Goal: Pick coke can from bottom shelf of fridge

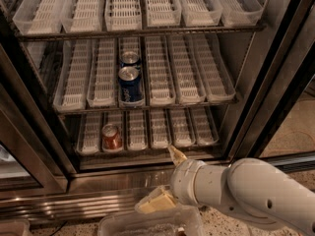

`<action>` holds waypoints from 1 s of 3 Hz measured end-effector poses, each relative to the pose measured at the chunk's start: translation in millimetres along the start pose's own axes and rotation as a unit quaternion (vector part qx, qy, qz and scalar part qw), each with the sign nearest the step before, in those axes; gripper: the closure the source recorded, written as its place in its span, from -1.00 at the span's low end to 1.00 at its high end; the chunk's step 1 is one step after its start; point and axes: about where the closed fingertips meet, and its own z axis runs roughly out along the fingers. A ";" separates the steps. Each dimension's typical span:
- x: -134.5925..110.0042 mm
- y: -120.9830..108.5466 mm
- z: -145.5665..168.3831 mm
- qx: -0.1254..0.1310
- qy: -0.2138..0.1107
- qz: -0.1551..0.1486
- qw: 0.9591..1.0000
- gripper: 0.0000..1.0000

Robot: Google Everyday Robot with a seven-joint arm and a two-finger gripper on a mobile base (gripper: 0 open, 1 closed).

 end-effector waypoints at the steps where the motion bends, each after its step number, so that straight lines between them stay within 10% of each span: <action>1: 3.0 5.3 27.2 0.001 -0.024 0.008 1.000 -1.00; 3: 10.6 -6.6 87.8 0.031 -0.018 -0.005 0.999 -1.00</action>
Offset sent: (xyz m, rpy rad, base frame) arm 0.0395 0.0566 -0.0680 0.0450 -0.0630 -0.0683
